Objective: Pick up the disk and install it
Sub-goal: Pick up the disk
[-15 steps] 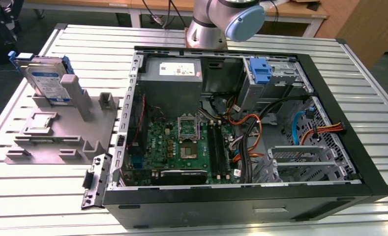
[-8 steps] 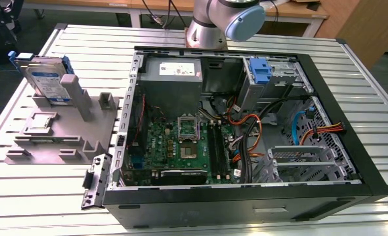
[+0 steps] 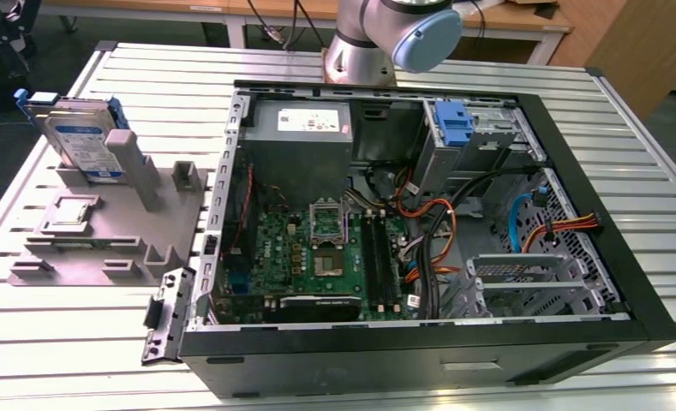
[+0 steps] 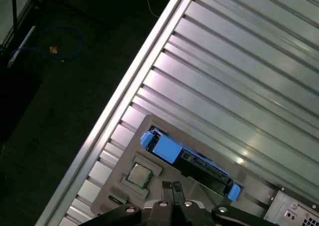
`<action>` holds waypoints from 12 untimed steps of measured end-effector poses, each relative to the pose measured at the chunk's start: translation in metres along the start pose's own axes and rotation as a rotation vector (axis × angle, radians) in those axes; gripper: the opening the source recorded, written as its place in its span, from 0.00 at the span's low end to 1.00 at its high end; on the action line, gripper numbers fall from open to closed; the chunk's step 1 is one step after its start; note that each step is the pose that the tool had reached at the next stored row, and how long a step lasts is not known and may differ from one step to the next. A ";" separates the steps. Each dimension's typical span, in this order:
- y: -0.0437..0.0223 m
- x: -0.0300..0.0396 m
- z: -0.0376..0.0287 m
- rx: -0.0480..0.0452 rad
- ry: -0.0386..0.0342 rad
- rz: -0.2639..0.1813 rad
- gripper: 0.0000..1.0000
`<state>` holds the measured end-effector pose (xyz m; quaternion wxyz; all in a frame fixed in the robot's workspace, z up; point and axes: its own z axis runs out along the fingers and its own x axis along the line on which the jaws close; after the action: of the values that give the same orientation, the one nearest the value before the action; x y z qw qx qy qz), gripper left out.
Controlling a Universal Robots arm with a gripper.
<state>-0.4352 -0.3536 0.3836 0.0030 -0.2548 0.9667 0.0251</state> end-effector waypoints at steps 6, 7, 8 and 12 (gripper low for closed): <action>0.0000 0.0000 0.0000 -0.0007 0.0017 -0.038 0.10; 0.0000 0.0000 0.0000 -0.0009 0.0021 -0.045 0.10; 0.0000 0.0000 0.0000 -0.0010 0.0024 -0.052 0.10; 0.0000 0.0000 0.0000 -0.0015 0.0037 -0.080 0.10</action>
<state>-0.4352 -0.3536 0.3836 0.0020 -0.2931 0.9557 0.0253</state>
